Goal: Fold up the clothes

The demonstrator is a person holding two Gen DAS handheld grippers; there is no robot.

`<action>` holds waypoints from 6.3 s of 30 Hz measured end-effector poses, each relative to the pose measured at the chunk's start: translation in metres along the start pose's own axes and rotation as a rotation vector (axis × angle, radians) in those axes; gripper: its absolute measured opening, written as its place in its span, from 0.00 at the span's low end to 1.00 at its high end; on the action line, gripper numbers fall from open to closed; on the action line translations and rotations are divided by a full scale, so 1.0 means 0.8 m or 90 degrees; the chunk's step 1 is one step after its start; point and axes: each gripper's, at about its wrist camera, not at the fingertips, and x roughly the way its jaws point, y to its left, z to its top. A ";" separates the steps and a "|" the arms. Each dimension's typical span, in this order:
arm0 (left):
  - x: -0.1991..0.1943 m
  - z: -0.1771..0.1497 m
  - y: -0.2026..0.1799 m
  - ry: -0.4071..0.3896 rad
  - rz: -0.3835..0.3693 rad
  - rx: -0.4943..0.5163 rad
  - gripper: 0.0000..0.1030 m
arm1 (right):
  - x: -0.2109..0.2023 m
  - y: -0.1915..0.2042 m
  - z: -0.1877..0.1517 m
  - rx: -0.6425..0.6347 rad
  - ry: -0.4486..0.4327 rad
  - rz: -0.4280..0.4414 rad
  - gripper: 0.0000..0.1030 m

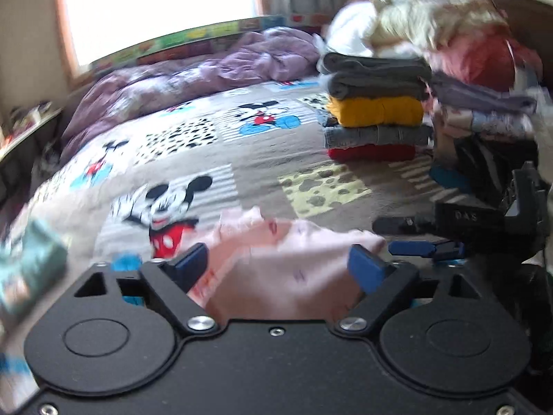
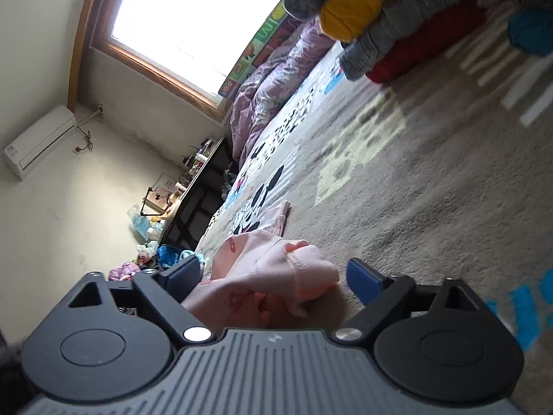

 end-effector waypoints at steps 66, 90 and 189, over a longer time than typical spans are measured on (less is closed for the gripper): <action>-0.058 -0.051 0.043 0.136 -0.212 0.302 0.08 | 0.004 0.116 -0.076 -0.410 0.150 0.157 0.73; -0.097 -0.180 0.022 0.007 -0.113 0.295 0.41 | -0.058 0.218 -0.211 -0.565 0.244 0.218 0.73; 0.005 0.181 0.193 -0.158 0.326 0.384 0.01 | 0.081 0.252 0.231 -0.029 -0.170 0.059 0.03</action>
